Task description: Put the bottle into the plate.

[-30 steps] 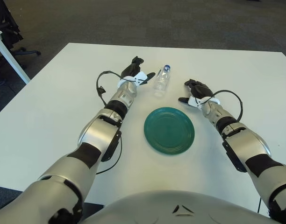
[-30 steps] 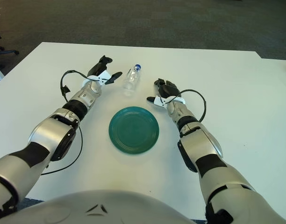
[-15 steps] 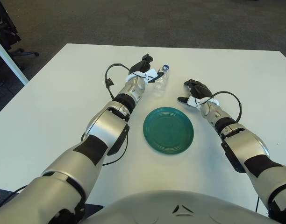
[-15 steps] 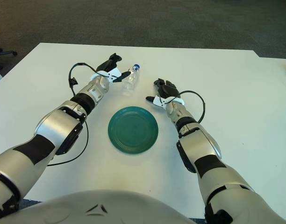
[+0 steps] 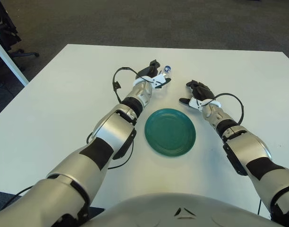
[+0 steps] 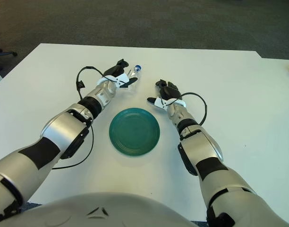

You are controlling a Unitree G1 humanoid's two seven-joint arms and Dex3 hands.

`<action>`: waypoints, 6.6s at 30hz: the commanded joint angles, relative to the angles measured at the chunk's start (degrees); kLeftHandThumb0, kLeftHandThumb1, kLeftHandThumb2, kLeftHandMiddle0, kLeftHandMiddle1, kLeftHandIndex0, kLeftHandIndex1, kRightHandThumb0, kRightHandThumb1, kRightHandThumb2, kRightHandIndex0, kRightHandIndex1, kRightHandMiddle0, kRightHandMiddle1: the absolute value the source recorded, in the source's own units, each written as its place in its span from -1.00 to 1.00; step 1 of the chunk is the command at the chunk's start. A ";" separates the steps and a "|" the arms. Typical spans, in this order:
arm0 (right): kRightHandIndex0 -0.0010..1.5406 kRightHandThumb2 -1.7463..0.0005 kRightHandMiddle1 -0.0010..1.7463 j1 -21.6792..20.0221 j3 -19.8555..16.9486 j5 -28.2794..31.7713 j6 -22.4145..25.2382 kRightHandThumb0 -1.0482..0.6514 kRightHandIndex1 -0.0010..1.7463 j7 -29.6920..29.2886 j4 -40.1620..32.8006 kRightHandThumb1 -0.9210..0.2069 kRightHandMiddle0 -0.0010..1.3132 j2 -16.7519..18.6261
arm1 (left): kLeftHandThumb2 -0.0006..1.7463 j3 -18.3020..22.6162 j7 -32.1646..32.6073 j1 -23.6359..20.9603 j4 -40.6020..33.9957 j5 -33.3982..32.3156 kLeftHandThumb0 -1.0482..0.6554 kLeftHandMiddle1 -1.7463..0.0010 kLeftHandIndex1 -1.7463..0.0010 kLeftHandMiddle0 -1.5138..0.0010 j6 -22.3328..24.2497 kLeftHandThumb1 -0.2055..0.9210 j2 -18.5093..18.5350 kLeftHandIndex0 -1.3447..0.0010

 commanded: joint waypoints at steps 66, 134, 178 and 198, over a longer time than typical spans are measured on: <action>-0.37 0.46 -0.27 5.59 -2.58 3.41 -0.91 -0.66 -0.99 -0.16 1.09 -1.00 -1.00 1.74 | -0.20 -7.74 -7.64 2.78 3.98 6.78 -0.97 0.51 -0.27 0.57 2.18 1.00 -0.23 0.91; -0.28 0.54 -0.04 7.19 -5.41 4.61 -0.26 -0.68 -0.94 1.24 1.49 -1.00 -1.00 -1.18 | -0.43 -12.23 14.46 39.98 -26.67 12.48 -0.81 -0.68 -0.72 0.54 -9.70 1.00 12.89 0.49; -0.29 0.58 -0.06 6.61 -5.42 4.04 1.68 -0.65 -0.96 3.27 1.89 -1.00 -1.00 -2.27 | -0.52 -8.49 23.33 43.89 -34.92 14.02 -0.82 -0.40 -0.57 0.56 -9.04 1.00 11.41 0.59; -0.26 0.58 -0.06 6.39 -5.53 4.10 2.23 -0.65 -0.95 3.68 1.99 -1.00 -1.00 -1.71 | -0.55 -6.45 32.20 42.90 -43.93 18.82 -0.84 -0.19 -0.57 0.48 -7.95 1.00 11.81 0.63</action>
